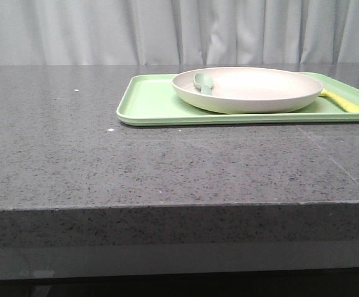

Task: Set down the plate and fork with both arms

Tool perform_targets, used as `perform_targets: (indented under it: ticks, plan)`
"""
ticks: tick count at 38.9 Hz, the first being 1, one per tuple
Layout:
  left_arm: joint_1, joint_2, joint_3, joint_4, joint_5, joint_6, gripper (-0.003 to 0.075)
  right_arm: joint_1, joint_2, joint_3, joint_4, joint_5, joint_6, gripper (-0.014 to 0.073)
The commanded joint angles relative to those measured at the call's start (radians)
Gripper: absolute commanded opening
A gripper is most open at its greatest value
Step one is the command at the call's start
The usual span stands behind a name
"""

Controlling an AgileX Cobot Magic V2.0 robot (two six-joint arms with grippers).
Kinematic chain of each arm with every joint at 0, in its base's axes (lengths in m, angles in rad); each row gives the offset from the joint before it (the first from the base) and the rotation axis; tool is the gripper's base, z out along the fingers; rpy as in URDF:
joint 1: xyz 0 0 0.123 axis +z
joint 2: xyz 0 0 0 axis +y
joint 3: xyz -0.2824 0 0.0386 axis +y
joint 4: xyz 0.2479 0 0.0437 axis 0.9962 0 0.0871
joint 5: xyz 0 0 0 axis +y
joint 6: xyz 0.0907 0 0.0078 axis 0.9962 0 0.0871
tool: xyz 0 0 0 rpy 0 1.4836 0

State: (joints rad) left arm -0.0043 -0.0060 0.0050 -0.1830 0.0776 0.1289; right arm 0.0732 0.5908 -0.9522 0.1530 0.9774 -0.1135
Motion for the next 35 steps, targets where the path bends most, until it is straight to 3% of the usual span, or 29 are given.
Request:
perform_targets:
  ticks: [1, 7, 35]
  plan:
    - [-0.005, -0.021, 0.003, 0.014, -0.095, -0.041, -0.0018, 0.000, 0.003, -0.025, 0.002, -0.072, -0.006, -0.0067]
    - [-0.005, -0.021, 0.003, 0.152, -0.096, -0.161, -0.0018, 0.000, 0.003, -0.025, 0.002, -0.072, -0.006, -0.0067]
    - [-0.005, -0.021, 0.003, 0.152, -0.096, -0.161, -0.0018, 0.000, 0.003, -0.025, 0.002, -0.072, -0.006, -0.0067]
